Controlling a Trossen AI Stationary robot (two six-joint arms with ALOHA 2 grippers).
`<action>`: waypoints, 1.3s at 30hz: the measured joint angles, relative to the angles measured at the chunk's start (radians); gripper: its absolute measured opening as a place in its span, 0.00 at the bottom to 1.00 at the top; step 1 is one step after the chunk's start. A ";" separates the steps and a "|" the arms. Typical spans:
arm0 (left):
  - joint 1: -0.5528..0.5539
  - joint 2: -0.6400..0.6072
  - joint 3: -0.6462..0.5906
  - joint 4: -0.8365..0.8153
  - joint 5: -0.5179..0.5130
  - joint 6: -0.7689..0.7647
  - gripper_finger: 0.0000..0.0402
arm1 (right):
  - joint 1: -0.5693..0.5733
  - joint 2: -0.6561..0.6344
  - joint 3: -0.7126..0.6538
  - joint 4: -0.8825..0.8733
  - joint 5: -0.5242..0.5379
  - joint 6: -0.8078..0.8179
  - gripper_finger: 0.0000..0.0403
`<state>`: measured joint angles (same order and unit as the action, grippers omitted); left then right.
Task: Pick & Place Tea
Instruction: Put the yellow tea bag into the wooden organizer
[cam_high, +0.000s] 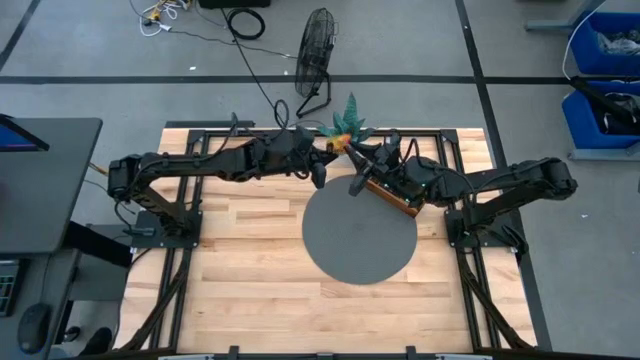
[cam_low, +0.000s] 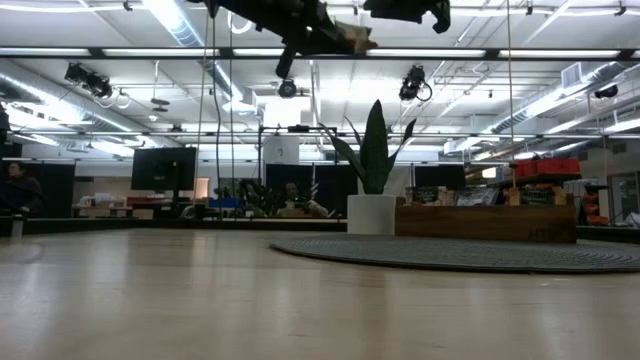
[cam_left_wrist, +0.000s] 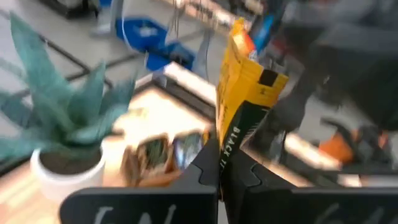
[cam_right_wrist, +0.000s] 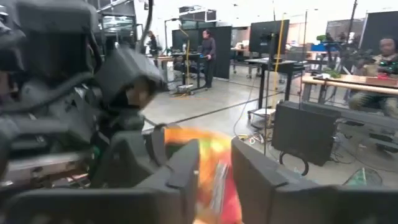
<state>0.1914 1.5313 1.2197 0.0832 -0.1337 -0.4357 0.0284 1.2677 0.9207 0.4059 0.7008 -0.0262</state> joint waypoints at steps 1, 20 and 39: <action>0.003 -0.002 -0.001 -0.029 0.015 0.008 0.01 | 0.001 -0.012 0.000 -0.013 -0.006 0.000 0.26; 0.059 -0.043 0.000 -0.492 0.577 0.244 0.00 | -0.129 0.165 0.535 -0.917 -0.753 0.039 0.49; 0.027 -0.042 0.000 -0.589 0.604 0.319 0.00 | -0.138 0.400 0.653 -0.930 -0.985 0.055 0.51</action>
<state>0.2184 1.4895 1.2201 -0.5057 0.4702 -0.1167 -0.1092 1.6680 1.5738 -0.5243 -0.2845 0.0286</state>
